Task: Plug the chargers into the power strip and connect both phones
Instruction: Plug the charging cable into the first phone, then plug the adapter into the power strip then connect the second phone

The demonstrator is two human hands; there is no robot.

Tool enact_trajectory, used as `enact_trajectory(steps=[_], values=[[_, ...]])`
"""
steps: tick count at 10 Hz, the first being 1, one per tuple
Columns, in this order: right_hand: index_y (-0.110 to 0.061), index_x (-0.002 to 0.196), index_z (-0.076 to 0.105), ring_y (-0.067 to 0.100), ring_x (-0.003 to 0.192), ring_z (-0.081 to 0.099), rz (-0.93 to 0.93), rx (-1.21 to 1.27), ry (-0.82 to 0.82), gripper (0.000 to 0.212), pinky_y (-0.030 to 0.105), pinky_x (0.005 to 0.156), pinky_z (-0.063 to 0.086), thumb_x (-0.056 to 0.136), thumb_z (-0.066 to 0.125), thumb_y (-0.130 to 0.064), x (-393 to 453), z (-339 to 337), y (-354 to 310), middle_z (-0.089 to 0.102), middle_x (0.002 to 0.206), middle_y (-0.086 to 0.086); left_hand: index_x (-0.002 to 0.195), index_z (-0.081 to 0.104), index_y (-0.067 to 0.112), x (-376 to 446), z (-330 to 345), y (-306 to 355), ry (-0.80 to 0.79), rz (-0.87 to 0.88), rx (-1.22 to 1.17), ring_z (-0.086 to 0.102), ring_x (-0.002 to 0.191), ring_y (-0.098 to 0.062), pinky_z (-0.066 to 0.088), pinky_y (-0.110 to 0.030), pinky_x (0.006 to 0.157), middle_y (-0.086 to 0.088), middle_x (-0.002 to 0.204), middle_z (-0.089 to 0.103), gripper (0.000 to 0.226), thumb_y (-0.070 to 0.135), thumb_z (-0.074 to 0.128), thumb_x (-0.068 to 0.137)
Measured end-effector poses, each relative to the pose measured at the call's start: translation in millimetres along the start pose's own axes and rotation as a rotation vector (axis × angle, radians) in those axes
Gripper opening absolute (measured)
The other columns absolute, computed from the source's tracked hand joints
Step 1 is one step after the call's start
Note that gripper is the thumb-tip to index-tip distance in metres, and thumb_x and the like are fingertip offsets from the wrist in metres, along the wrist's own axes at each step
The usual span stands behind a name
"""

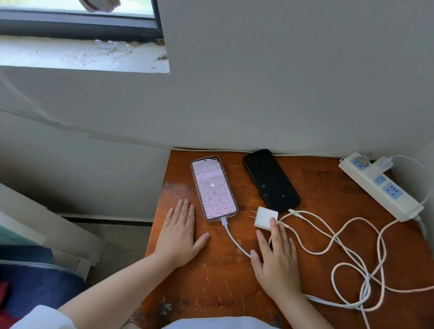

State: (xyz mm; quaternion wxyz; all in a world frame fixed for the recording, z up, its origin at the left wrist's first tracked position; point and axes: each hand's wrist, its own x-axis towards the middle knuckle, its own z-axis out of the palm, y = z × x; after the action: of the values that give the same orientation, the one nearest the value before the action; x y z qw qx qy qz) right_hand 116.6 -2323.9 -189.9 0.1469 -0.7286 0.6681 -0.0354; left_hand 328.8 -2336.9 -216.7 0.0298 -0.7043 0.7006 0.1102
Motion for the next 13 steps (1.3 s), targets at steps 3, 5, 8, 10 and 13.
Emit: enact_trajectory(steps=[3, 5, 8, 10, 13], values=[[-0.009, 0.105, 0.068, 0.040, 0.113, 0.056, -0.010, -0.014, -0.010, 0.084, 0.053, 0.084, 0.050, 0.092, -0.005, -0.049, -0.3, -1.2, 0.5, 0.057, 0.127, 0.023, 0.141, -0.007, 0.009, 1.2, 0.7, -0.5, 0.002, 0.001, -0.005, -0.014, 0.140, -0.022, -0.017, -0.031, 0.107, -0.011, 0.154, -0.008, 0.079, 0.061, 0.019, 0.088], [-0.008, 0.106, 0.067, 0.040, 0.114, 0.056, -0.025, -0.049, -0.033, 0.078, 0.053, 0.085, 0.049, 0.093, 0.001, -0.048, -2.3, -5.6, -1.2, 0.056, 0.128, 0.023, 0.141, -0.007, 0.009, 1.3, -0.2, -0.6, 0.006, 0.002, -0.006, -0.014, 0.140, -0.023, -0.016, -0.031, 0.107, -0.011, 0.154, -0.008, 0.079, 0.061, 0.019, 0.088], [-0.004, 0.106, 0.067, 0.044, 0.117, 0.052, -0.083, -0.010, 0.062, 0.041, 0.059, 0.088, 0.045, 0.070, 0.077, -0.022, -0.7, 2.0, 2.9, 0.054, 0.130, 0.025, 0.142, -0.006, 0.010, 1.8, -1.1, -1.0, 0.011, 0.000, -0.019, -0.014, 0.140, -0.022, -0.016, -0.031, 0.107, -0.011, 0.154, -0.008, 0.079, 0.061, 0.019, 0.088], [-0.007, 0.107, 0.062, 0.035, 0.110, 0.059, -0.058, -0.036, 0.170, 0.048, 0.052, 0.087, 0.046, 0.065, 0.081, -0.020, 29.4, -22.7, 9.4, 0.064, 0.117, 0.016, 0.142, -0.005, 0.011, 3.5, 0.7, -3.3, 0.015, 0.002, -0.029, -0.013, 0.140, -0.021, -0.016, -0.030, 0.107, -0.009, 0.154, -0.008, 0.080, 0.064, 0.017, 0.086], [-0.021, 0.130, 0.042, 0.017, 0.127, 0.040, -0.076, -0.004, 0.035, 0.051, 0.035, 0.105, 0.027, 0.084, 0.063, -0.032, 50.2, -31.2, 25.2, 0.049, 0.136, -0.001, 0.142, -0.005, 0.009, 1.1, -4.0, -1.8, -0.005, -0.008, -0.029, -0.012, 0.141, -0.022, -0.013, -0.031, 0.109, -0.009, 0.154, -0.007, 0.118, 0.077, -0.033, 0.050]])
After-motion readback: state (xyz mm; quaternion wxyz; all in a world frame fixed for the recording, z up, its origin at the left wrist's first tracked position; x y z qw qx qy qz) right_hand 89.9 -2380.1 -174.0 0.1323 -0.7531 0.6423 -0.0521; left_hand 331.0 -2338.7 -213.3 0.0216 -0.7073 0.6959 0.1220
